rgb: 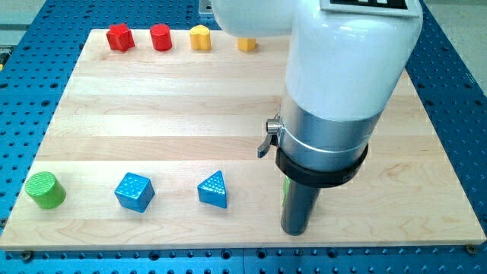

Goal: Move the arm to the bottom left of the blue triangle

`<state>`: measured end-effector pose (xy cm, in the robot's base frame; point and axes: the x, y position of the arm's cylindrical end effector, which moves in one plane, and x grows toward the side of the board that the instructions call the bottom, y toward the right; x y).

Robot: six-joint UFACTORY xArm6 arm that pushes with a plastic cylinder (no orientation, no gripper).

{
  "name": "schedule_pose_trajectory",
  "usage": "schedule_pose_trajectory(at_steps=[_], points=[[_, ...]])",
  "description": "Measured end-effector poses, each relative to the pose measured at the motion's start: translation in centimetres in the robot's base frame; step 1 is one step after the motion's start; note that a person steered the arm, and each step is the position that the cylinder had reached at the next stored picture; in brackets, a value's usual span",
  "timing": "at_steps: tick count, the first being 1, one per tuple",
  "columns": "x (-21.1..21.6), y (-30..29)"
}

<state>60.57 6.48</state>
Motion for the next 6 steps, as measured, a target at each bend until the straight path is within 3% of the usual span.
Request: schedule_pose_trajectory(at_steps=[2,4,6], points=[[0.2,-2.0],[-1.0,-11.9],[-2.8,-16.1]])
